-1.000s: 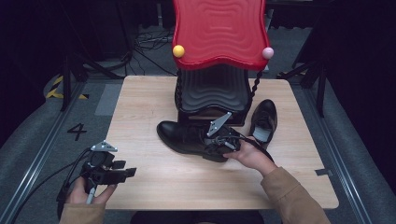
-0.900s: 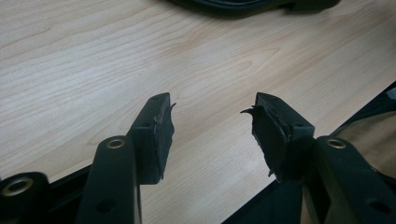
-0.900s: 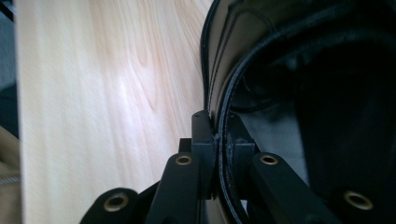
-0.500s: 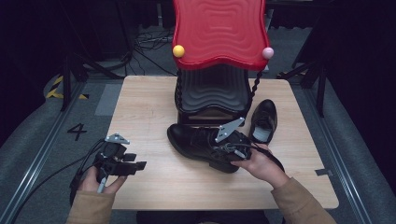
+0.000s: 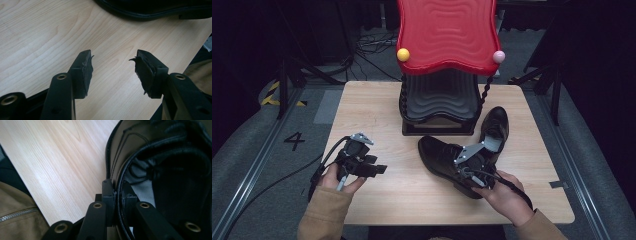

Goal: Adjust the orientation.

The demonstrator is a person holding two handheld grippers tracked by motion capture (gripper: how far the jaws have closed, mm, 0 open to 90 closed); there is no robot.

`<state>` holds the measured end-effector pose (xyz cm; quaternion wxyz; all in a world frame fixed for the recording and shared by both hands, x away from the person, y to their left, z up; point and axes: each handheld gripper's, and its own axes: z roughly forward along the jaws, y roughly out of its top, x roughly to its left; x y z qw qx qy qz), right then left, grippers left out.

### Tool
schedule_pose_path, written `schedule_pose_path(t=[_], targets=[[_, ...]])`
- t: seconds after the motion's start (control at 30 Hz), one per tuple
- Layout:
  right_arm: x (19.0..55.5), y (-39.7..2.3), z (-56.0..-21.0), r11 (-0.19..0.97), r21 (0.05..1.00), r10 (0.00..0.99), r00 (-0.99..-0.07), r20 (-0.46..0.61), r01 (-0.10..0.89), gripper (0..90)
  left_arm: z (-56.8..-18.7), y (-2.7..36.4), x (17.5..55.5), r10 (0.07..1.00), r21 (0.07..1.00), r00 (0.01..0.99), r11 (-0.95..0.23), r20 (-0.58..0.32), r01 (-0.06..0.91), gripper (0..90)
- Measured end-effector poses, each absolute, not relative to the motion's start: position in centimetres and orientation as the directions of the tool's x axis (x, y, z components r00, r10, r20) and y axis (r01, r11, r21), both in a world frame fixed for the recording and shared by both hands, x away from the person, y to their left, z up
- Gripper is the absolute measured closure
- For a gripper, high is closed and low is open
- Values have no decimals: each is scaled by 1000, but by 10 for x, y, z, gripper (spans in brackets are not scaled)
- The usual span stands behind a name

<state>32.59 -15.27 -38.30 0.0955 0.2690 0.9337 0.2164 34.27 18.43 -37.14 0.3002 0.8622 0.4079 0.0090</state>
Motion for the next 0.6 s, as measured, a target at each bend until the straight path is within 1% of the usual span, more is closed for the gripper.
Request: schedule_pose_path(t=[0.13,0.3,0.4,0.47,0.5,0.6], targets=[[319,-145,-392,768,414,554,-831,-47,488,833,-372,178,348,697,522,678,-499,-233,692,479],[316,-144,-396,755,399,571,-821,-9,521,825,-373,176,349,693,518,682,-504,-235,691,478],[315,-143,-400,732,386,591,-805,50,561,751,-373,174,351,690,517,684,-506,-237,690,478],[315,-143,-401,733,384,590,-806,49,561,745,-373,172,352,687,517,687,-510,-235,688,478],[315,-144,-402,731,379,590,-805,65,567,706,-373,171,353,685,514,689,-514,-235,686,478],[317,-147,-403,734,358,581,-807,109,577,645,-374,169,354,681,513,693,-519,-235,684,477]])
